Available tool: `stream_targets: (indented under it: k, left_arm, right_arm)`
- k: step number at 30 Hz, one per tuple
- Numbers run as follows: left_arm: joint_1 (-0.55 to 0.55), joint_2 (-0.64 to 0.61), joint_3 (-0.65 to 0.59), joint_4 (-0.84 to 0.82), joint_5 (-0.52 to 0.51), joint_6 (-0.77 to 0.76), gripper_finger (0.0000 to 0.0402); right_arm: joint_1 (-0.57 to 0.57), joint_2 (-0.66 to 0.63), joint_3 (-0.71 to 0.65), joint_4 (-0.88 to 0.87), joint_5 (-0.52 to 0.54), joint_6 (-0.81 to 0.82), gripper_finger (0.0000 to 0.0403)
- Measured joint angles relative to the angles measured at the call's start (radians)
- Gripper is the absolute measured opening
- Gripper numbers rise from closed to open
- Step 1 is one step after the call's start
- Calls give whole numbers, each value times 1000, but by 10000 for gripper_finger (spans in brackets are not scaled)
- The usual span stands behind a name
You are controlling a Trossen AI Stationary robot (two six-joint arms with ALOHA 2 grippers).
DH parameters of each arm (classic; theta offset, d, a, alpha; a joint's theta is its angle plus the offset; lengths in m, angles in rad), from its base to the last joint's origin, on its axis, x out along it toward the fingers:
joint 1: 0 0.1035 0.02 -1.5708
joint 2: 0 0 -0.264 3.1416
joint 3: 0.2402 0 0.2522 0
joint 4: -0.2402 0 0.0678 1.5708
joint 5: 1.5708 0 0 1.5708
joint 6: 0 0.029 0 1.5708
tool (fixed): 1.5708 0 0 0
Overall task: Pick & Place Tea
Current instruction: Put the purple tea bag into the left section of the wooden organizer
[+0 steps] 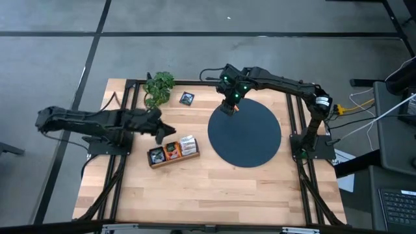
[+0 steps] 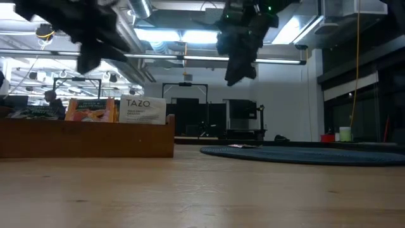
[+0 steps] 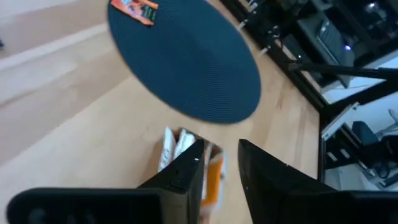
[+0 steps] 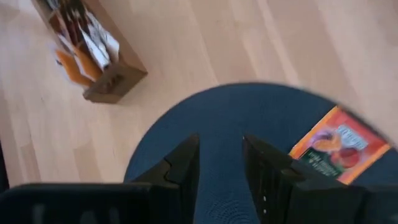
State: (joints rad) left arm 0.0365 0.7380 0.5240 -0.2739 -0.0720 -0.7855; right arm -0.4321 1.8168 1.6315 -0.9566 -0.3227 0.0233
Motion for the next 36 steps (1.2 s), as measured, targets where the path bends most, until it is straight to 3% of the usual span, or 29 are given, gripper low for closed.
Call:
stream_targets:
  k: [7, 13, 17, 22, 30, 36]
  left_arm:
    - [242, 190, 1, 204, 263, 68, 93]
    - [384, 366, 12, 353, 398, 82, 93]
    - [448, 495, 117, 318, 462, 175, 93]
    - [517, 648, 321, 130, 419, 361, 93]
    - [604, 826, 614, -317, 109, 661, 93]
    - [646, 927, 669, -356, 151, 695, 92]
  right_arm:
    - [-2, -55, -178, 141, -20, 58, 122]
    - [-21, -89, -290, 248, -20, 125, 122]
    - [-36, -92, -337, 320, -19, 150, 122]
    - [-44, -92, -347, 388, -19, 185, 122]
    - [-43, -92, -346, 479, -13, 232, 122]
    - [-43, -91, -346, 605, -11, 288, 122]
